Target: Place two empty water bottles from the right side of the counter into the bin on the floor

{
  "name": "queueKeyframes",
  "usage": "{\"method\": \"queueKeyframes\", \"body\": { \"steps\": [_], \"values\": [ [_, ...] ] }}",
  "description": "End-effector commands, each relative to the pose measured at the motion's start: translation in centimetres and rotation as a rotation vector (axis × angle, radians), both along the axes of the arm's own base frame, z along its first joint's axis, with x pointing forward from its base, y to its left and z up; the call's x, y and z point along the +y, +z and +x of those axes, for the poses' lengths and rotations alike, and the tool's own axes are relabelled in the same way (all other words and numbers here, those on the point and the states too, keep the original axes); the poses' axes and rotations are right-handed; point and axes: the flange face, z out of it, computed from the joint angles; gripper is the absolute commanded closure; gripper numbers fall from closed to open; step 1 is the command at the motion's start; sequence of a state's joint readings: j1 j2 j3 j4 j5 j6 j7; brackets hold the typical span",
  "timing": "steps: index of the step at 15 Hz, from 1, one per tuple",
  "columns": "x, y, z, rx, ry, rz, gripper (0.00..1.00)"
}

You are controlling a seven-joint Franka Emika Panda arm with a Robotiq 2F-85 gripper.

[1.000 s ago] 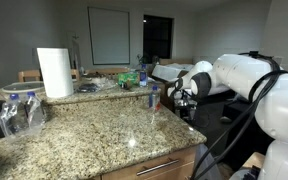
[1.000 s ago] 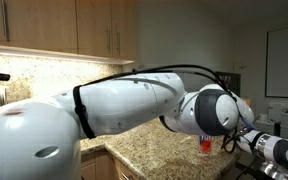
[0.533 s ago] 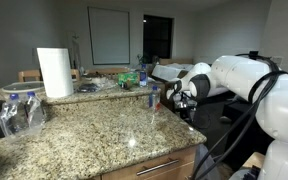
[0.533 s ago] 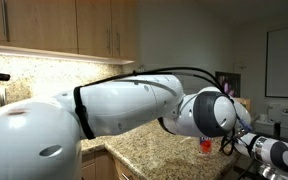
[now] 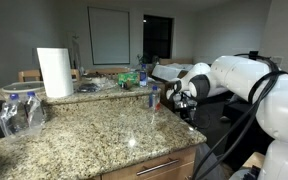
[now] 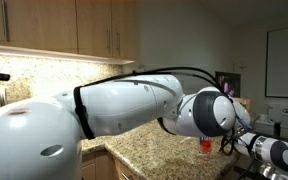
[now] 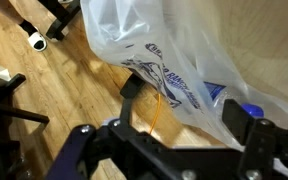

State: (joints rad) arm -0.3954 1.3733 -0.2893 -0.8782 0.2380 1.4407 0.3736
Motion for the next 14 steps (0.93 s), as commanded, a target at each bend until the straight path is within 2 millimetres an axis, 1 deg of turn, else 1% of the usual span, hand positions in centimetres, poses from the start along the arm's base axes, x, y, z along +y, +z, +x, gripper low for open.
{"method": "queueKeyframes", "body": {
  "steps": [1,2,4,5,7,10,12,14],
  "values": [
    [-0.9,2.9,0.3,-0.012,-0.01,0.005,0.0],
    [-1.3,4.0,0.5,-0.031,-0.009,0.0,0.0],
    [-2.4,7.3,0.7,-0.078,0.004,0.002,0.0],
    [-2.8,9.5,0.8,-0.106,0.021,-0.012,0.0],
    [-3.2,12.8,0.8,-0.155,0.073,-0.018,0.0],
    [-3.1,17.3,0.3,-0.182,0.185,-0.017,0.0],
    [-2.4,19.3,0.0,-0.19,0.26,-0.035,0.0],
    [-1.4,20.8,0.7,-0.249,0.339,-0.084,0.0]
  ]
}}
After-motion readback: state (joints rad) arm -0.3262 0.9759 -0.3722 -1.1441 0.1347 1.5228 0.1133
